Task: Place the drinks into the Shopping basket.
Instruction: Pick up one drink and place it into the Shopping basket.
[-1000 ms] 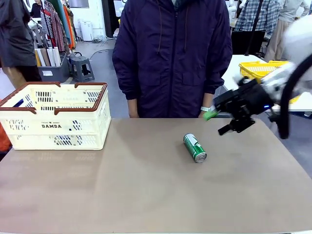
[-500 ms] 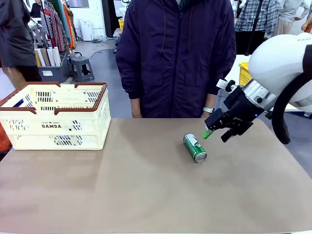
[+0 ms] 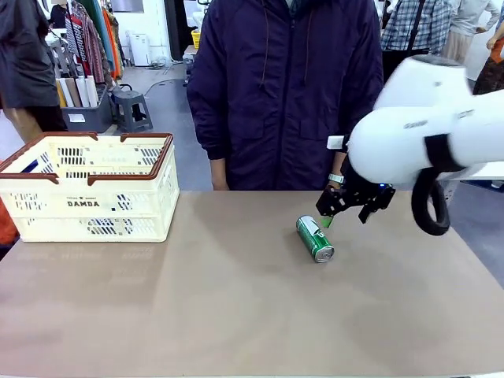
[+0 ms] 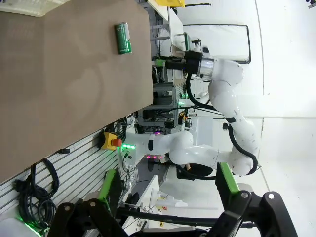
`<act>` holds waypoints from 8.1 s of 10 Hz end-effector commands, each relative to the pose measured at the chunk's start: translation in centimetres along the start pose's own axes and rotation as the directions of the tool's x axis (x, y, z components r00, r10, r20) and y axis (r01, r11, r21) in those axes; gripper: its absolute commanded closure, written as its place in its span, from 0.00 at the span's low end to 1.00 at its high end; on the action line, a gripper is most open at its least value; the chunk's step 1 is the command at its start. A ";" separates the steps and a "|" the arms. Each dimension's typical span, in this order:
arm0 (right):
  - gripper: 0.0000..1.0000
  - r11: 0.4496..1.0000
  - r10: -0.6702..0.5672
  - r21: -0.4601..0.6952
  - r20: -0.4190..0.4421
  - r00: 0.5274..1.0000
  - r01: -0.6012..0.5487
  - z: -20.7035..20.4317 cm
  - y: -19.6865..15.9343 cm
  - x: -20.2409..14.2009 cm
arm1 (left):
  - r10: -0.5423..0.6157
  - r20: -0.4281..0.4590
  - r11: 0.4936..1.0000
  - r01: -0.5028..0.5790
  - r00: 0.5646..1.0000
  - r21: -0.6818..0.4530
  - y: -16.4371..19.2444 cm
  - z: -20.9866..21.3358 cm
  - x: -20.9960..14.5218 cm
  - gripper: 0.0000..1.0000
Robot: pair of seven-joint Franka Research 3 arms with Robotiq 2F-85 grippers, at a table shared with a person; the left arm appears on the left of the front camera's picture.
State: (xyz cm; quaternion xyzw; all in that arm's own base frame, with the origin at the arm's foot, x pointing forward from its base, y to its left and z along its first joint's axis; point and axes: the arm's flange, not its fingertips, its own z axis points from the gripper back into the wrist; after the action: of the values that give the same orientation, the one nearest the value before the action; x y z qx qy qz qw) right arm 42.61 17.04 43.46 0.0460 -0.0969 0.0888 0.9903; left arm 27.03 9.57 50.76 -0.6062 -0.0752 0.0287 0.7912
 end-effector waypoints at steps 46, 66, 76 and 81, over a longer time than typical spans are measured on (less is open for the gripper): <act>1.00 0.929 -0.366 0.008 -0.107 0.924 0.369 5.0 10.3 -13.1 | -0.006 -0.004 1.000 0.006 1.000 -0.004 -0.2 0.1 -0.1 0.00; 0.00 0.981 -0.190 0.013 -0.182 0.965 0.196 -13.5 34.9 -4.7 | -0.006 -0.004 1.000 0.006 1.000 -0.004 -0.2 0.1 -0.1 0.00; 0.00 0.984 -0.157 0.043 -0.221 0.963 0.171 5.4 17.6 -11.0 | -0.006 -0.004 1.000 0.006 1.000 -0.004 -0.2 0.1 -0.1 0.00; 0.00 0.773 -0.083 0.547 -0.415 0.906 0.321 10.1 -3.9 -12.4 | -0.006 -0.004 1.000 0.006 1.000 -0.004 -0.2 0.1 -0.1 0.00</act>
State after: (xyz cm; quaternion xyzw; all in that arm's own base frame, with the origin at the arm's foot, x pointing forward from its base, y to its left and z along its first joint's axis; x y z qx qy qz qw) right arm 27.51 12.96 51.58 0.3079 0.0977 0.0356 0.9457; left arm 27.06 9.59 50.74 -0.6061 -0.0748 0.0293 0.7913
